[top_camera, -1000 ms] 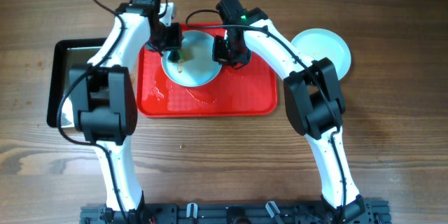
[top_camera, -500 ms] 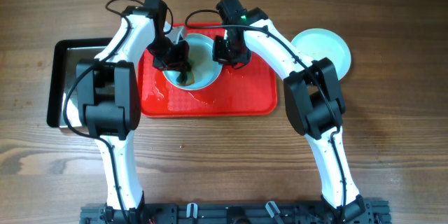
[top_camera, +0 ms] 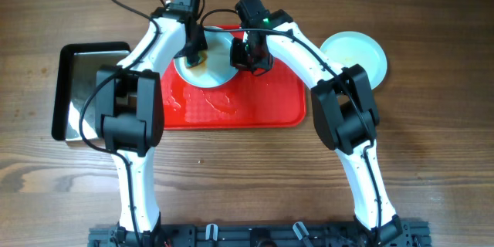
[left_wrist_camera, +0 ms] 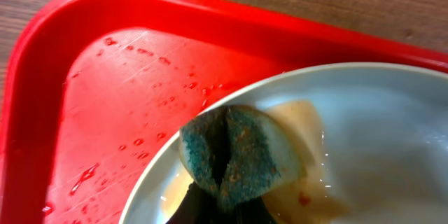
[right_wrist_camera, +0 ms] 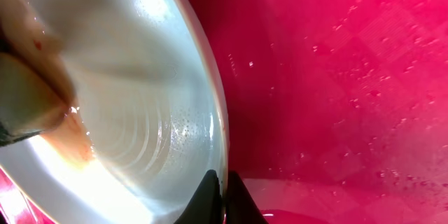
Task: Clean dirty plates on tray and stack at the side
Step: 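Scrub the last plate with the sponge in the left gripper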
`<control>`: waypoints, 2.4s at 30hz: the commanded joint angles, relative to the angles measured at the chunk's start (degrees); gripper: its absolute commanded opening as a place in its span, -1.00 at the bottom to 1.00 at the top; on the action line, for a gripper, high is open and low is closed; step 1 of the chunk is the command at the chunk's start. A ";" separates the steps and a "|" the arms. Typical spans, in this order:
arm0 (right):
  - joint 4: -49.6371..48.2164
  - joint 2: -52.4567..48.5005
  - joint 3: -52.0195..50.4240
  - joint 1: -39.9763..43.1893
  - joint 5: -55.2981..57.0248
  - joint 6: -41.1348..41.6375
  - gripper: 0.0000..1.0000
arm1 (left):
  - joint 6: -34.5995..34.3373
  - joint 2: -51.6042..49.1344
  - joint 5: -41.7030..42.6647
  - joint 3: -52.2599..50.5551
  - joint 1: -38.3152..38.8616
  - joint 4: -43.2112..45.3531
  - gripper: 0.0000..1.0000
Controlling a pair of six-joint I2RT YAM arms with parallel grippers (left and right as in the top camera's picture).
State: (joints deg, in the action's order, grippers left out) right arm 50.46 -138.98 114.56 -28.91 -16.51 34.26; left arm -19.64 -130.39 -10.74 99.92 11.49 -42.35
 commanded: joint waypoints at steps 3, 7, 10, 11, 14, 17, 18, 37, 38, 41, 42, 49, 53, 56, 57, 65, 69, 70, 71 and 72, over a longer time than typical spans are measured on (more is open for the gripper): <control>1.64 -1.29 -0.68 0.20 0.79 -1.27 -0.91 | 9.62 -1.75 4.42 -0.70 2.40 -7.13 -0.92; 1.64 -1.29 -0.68 0.20 0.79 -1.27 -0.92 | 20.96 -1.75 34.36 -0.70 2.73 -12.57 -0.92; 1.62 -1.29 -0.68 0.20 0.55 -1.29 -0.92 | 20.92 -1.75 34.93 -0.70 2.64 -11.02 -0.92; 1.62 -1.29 -0.68 0.20 0.55 -1.31 -0.91 | 20.81 -1.75 34.93 -0.70 2.54 -8.94 -0.92; 1.64 -1.29 -0.68 0.20 0.55 -1.27 -0.91 | 10.75 -1.75 24.68 -0.70 2.38 1.09 -0.92; 1.64 -1.29 -0.68 0.20 0.57 -1.29 -0.91 | -3.23 -1.75 5.97 -0.70 2.38 4.46 -0.92; 1.64 -1.29 -0.68 0.20 0.57 -1.29 -0.91 | -5.29 -1.75 2.19 -0.70 2.38 4.37 -0.92; 0.35 -5.16 -0.68 3.13 -15.10 -4.09 -0.91 | 13.27 -1.75 35.06 -0.70 -9.62 -15.69 -0.92; 0.28 -5.16 -0.68 3.15 -15.08 -4.11 -0.92 | 14.58 -1.75 35.06 -0.70 -9.01 -16.44 -0.92; 0.07 -5.16 -0.68 3.15 -15.04 -4.11 -0.91 | 19.91 -1.75 35.39 -0.70 -6.19 -18.95 -0.92; 0.04 -5.16 -0.68 3.15 -15.04 -4.11 -0.91 | 22.38 -1.75 35.43 -0.70 -4.83 -19.98 -0.92; -0.09 -5.16 -0.68 3.15 -14.99 -4.24 -0.91 | 13.31 -1.75 26.05 -0.70 -1.03 -9.18 -0.92; -0.11 -5.16 -0.68 3.15 -14.86 -4.26 -0.91 | -4.92 -1.75 2.27 -0.70 -1.77 -2.58 -0.92; -0.15 -5.16 -0.68 3.15 -14.82 -4.28 -0.91 | -12.39 -1.75 -11.28 -0.70 -1.79 -6.69 -0.92; -0.24 -5.16 -0.68 3.15 -14.84 -4.28 -0.91 | -12.37 -1.75 -11.87 -0.70 -1.79 -8.57 -0.92; -0.31 -5.16 -0.68 3.15 -14.84 -4.31 -0.91 | 17.90 -1.75 32.59 -0.70 -2.95 -23.21 -0.92; -0.37 -5.16 -0.68 3.15 -14.84 -4.31 -0.91 | 23.06 -1.75 41.40 -0.70 -4.35 -20.15 -0.92; -0.48 -5.16 -0.68 3.15 -14.84 -4.26 -0.91 | 22.25 -1.75 41.33 -0.70 -4.48 -17.64 -0.92; -0.50 -5.16 -0.68 3.15 -14.84 -4.26 -0.92 | 20.76 -1.75 41.20 -0.70 -4.55 -14.14 -0.92; -0.50 -5.16 -0.68 3.15 -14.84 -4.26 -0.91 | 17.90 -1.75 39.56 -0.70 -4.59 -10.80 -0.92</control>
State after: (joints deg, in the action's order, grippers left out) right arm 50.04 -141.93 114.34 -26.00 -32.95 29.41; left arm 0.21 -130.58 25.98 99.72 6.79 -58.59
